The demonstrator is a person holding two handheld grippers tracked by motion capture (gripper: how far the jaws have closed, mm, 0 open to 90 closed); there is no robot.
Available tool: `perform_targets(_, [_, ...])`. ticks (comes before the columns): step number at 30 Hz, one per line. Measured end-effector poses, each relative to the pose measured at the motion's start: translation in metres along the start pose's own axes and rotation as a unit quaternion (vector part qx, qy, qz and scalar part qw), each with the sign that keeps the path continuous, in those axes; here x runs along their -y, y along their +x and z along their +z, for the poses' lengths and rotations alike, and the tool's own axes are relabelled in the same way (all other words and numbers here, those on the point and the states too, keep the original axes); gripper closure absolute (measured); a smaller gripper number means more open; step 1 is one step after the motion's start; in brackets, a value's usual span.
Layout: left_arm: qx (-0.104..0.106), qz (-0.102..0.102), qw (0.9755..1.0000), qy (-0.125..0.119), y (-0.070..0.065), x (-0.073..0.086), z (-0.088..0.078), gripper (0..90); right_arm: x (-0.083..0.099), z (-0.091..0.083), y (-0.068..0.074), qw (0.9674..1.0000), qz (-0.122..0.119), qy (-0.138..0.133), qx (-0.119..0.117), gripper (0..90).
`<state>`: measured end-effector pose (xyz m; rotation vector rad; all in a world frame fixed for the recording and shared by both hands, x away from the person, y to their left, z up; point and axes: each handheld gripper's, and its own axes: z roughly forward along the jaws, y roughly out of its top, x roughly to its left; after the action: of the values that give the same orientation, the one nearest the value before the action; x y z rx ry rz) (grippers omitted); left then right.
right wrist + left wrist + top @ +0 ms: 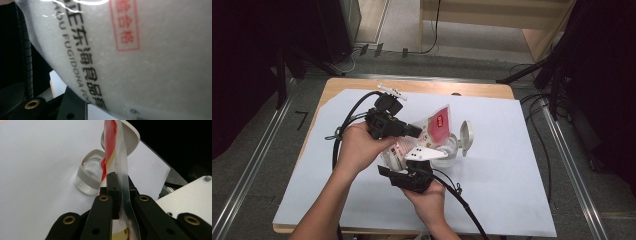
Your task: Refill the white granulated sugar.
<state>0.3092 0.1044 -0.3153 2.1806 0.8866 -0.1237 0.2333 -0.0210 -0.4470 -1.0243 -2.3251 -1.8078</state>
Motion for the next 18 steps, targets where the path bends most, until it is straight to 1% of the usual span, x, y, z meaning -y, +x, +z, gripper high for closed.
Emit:
perform_targets(2, [0.014, 0.000, 0.9999, 0.000, 0.0012, 0.0001, 0.0009, 86.1, -0.0001, -0.0006, -0.0008, 0.9999, 0.007, -0.005, -0.007, 61.9])
perform_targets(3, [0.018, 0.001, 0.9998, 0.003, 0.0012, -0.0001, 0.0011, 84.1, -0.0003, -0.0014, -0.0015, 0.9998, 0.008, -0.008, -0.013, 62.1])
perform_targets(5, [0.019, 0.006, 0.9998, 0.007, 0.0007, -0.0008, 0.0008, 82.6, -0.0010, -0.0025, -0.0024, 0.9993, 0.023, -0.011, -0.025, 62.5])
perform_targets(6, [0.021, 0.002, 0.9998, 0.004, -0.0007, -0.0010, 0.0012, 81.7, -0.0010, -0.0029, -0.0033, 0.9991, 0.024, -0.014, -0.031, 62.5])
perform_targets(8, [0.010, 0.010, 0.9999, 0.007, -0.0042, -0.0025, 0.0009, 81.5, -0.0011, -0.0040, -0.0033, 0.9989, 0.028, -0.018, -0.034, 62.5])
perform_targets(10, [-0.006, 0.015, 0.9998, 0.014, -0.0072, -0.0047, 0.0005, 82.7, -0.0023, -0.0047, -0.0032, 0.9985, 0.032, -0.019, -0.039, 62.5])
perform_targets(11, [-0.006, 0.014, 0.9998, 0.013, -0.0080, -0.0054, 0.0006, 83.5, -0.0031, -0.0049, -0.0028, 0.9984, 0.035, -0.019, -0.042, 62.5])
perform_targets(13, [-0.011, 0.015, 0.9997, 0.017, -0.0082, -0.0066, 0.0000, 86.5, -0.0043, -0.0054, -0.0022, 0.9987, 0.030, -0.017, -0.038, 61.9])
perform_targets(14, [-0.010, 0.011, 0.9998, 0.015, -0.0079, -0.0070, 0.0000, 87.8, -0.0049, -0.0055, -0.0019, 0.9990, 0.025, -0.016, -0.034, 61.1])
perform_targets(17, [-0.014, 0.012, 0.9997, 0.016, -0.0067, -0.0071, -0.0002, 90.0, -0.0066, -0.0045, -0.0002, 0.9997, 0.009, -0.006, -0.021, 56.8])
perform_targets(18, [-0.010, 0.010, 0.9998, 0.016, -0.0064, -0.0072, -0.0004, 90.0, -0.0069, -0.0041, 0.0004, 0.9998, 0.009, -0.005, -0.020, 56.6])
